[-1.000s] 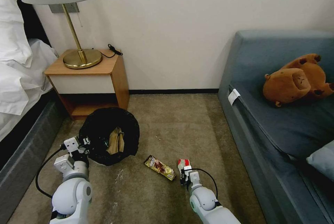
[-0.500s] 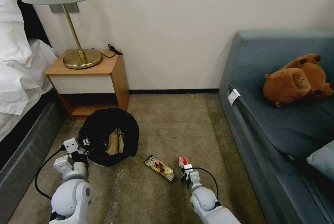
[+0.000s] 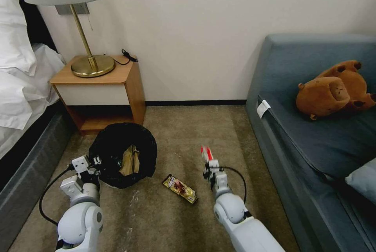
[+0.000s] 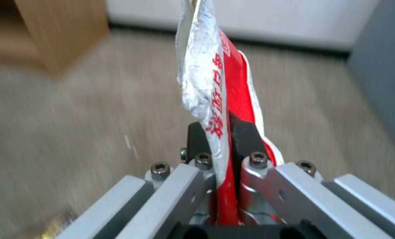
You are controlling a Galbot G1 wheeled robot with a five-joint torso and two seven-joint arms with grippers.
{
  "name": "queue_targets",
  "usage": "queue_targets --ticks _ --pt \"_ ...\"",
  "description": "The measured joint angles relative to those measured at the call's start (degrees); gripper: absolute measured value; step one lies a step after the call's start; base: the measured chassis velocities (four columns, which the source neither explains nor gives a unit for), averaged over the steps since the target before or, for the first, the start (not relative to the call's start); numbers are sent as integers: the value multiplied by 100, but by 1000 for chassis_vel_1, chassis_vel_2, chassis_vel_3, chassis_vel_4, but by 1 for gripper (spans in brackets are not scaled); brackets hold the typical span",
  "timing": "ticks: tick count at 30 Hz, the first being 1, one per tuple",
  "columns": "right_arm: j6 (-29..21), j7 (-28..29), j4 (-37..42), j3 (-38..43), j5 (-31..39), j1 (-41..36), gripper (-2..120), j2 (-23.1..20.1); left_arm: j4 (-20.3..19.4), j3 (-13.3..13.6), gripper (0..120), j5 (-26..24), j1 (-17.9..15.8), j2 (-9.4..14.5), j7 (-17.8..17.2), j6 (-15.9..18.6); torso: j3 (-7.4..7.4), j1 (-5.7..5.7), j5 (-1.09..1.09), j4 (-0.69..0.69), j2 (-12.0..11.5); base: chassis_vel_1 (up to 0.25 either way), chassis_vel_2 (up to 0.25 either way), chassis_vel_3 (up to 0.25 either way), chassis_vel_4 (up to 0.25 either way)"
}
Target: Pick up the trash bin, then pick up the garbage on the floor and place it into the trash bin.
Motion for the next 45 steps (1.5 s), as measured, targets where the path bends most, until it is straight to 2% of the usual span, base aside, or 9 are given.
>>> queue_targets --ticks 8,15,20,26,31,45 --pt "222 55 1045 -324 -324 -246 0 -23 -22 33 4 35 -24 -8 -21 19 0 0 0 0 0 0 0 0 0" --pt "681 -36 1197 -696 -452 -164 0 -23 -25 69 4 64 -2 -30 -25 19 0 0 0 -1 0 0 0 0 0" --pt "1127 -125 785 -1232 -493 398 0 36 -60 76 4 74 -1 -62 -34 19 0 0 0 0 0 0 0 0 0" --pt "1097 -135 289 -1799 -460 1044 0 86 -105 120 4 97 -34 -108 -101 42 0 0 0 0 0 0 0 0 0" --pt "1171 -91 -301 -2393 -376 1637 0 347 -52 150 4 153 -169 -185 -137 74 0 0 0 0 0 0 0 0 0" --pt "1537 -69 -1261 -2784 -603 2224 0 1028 141 222 4 247 -360 -221 -158 103 0 0 -1 0 0 0 0 0 0"
